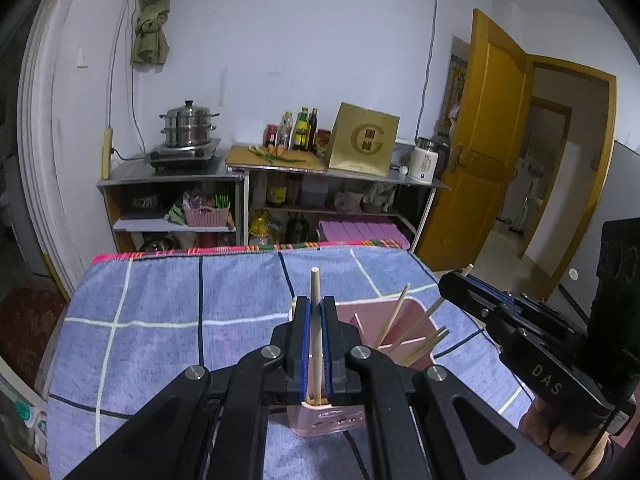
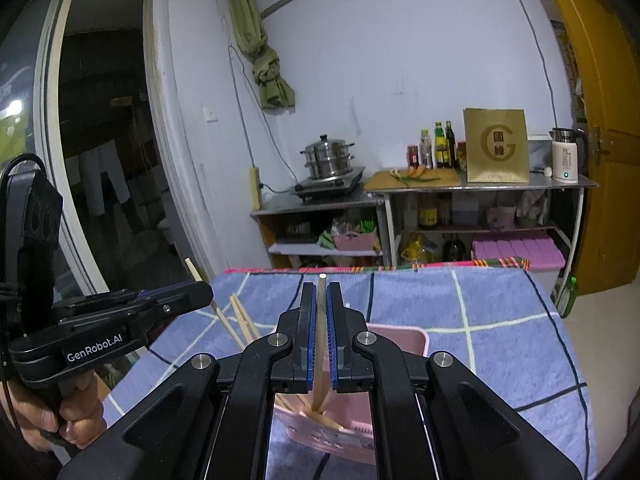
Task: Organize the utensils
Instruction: 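Lower both chopsticks into the basket compartments and open both grippers, then withdraw both open grippers toward the remaining black chopsticks on the table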
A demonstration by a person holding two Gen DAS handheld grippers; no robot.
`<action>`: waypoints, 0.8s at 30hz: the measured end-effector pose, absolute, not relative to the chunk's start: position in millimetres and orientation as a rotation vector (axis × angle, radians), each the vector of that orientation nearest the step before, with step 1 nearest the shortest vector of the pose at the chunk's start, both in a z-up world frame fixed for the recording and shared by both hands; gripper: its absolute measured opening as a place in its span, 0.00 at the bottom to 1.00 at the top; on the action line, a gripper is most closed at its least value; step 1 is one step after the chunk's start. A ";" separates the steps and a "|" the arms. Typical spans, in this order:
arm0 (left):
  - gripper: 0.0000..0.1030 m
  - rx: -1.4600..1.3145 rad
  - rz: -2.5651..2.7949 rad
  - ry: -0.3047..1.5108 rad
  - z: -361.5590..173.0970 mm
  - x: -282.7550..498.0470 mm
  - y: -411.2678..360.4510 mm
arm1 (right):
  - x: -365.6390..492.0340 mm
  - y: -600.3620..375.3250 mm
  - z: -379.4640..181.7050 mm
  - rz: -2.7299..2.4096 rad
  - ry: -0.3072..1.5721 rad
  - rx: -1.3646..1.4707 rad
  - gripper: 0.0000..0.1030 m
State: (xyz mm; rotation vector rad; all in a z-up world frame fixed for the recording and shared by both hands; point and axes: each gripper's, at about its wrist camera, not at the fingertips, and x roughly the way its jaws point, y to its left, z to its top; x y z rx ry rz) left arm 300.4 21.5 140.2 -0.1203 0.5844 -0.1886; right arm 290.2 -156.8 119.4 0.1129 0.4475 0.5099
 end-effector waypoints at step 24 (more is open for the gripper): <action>0.17 -0.115 -0.180 0.570 128.3 231.3 22.7 | 230.8 -181.9 122.0 0.528 0.458 0.085 0.13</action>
